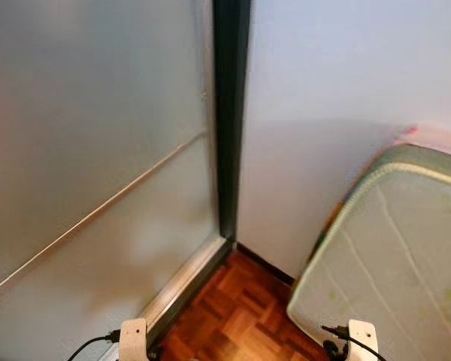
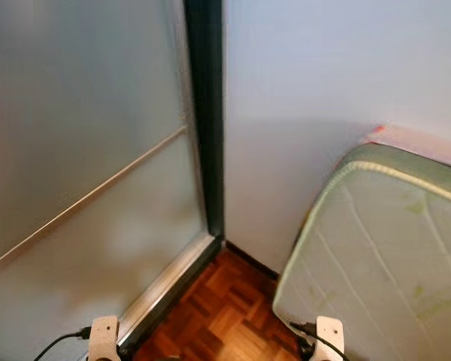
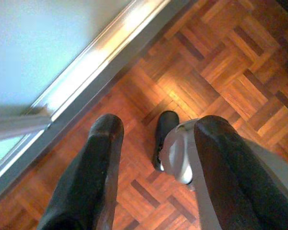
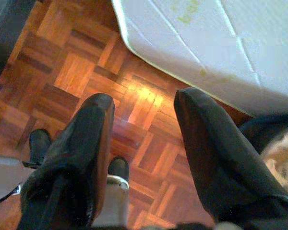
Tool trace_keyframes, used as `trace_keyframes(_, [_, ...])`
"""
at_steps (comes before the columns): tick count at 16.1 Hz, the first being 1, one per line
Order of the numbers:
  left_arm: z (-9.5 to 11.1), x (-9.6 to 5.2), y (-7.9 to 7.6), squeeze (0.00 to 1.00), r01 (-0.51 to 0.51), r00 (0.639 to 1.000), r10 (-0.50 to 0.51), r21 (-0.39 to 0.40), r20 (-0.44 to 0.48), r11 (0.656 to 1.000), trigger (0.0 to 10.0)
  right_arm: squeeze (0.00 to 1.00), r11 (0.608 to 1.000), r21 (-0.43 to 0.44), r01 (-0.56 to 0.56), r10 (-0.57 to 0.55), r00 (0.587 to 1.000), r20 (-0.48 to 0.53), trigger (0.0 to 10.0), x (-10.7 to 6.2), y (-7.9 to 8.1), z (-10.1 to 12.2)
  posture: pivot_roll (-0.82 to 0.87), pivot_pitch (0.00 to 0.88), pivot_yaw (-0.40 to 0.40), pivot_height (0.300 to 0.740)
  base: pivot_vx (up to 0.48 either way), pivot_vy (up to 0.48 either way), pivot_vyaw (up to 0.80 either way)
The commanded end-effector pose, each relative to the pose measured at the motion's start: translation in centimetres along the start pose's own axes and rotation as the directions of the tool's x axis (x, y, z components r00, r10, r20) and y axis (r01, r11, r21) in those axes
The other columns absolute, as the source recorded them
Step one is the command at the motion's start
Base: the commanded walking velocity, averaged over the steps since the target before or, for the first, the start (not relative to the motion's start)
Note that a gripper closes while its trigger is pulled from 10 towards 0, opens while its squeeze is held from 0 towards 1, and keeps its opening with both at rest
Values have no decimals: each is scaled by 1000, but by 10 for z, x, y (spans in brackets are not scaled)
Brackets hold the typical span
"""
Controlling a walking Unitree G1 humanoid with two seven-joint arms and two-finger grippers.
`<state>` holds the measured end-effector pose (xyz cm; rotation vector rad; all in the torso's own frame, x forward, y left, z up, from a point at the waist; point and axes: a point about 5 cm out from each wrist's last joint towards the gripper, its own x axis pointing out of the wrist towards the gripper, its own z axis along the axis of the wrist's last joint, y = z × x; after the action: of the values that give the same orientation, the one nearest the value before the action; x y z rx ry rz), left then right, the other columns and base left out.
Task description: Clean up the room
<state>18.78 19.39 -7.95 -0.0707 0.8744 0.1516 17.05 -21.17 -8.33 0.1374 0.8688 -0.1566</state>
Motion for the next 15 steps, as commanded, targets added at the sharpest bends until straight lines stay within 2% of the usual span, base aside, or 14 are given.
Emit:
trace_keyframes(1, [18, 6, 4, 0, 47, 997, -38, 133, -69, 990, 10000, 0, 986, 163, -30, 44, 996, -82, 10000, 6, 18, 2, 88, 0, -28, 740, 0, 0, 0])
trace_keyframes(3, [18, 6, 4, 0, 50, 997, -42, 120, -66, 992, 10000, 0, 988, 154, -27, 41, 995, -86, 10000, 6, 18, 3, 91, 0, -29, 740, 0, 0, 0])
trace_keyframes(7, [17, 5, 4, 0, 60, 996, -50, 136, -75, 989, 10000, 0, 989, 145, -33, 48, 994, -97, 10000, 6, 18, 2, 90, 0, -27, 740, 0, 0, -780])
trace_keyframes(8, [17, 5, 5, 0, 61, 996, -49, 165, -76, 984, 10000, 0, 989, 146, -34, 48, 994, -97, 10000, 6, 18, 1, 90, 0, -24, 740, 0, 0, -775])
trace_keyframes(9, [7, 2, 15, 0, 57, 994, -37, 210, -99, 976, 10000, 0, 989, 144, -35, 50, 994, -100, 10000, 6, 19, 1, 92, 0, -23, 740, 0, -480, -781])
trace_keyframes(10, [-1, -1, 26, 0, 37, 994, -19, 179, -105, 983, 10000, 0, 989, 144, -36, 51, 994, -101, 10000, 6, 19, 1, 88, 0, -20, 740, 0, 0, -775])
trace_keyframes(12, [-2, -2, 28, 0, 39, 994, -22, 171, -103, 985, 10000, 0, 989, 143, -38, 53, 993, -103, 10000, 5, 20, 0, 91, 0, -19, 740, 0, 0, -775])
trace_keyframes(15, [-6, -4, 40, 0, 31, 993, -9, 186, -117, 982, 10000, 0, 990, 138, -39, 54, 993, -106, 10000, 5, 21, 0, 92, 0, -15, 740, 0, 0, -777])
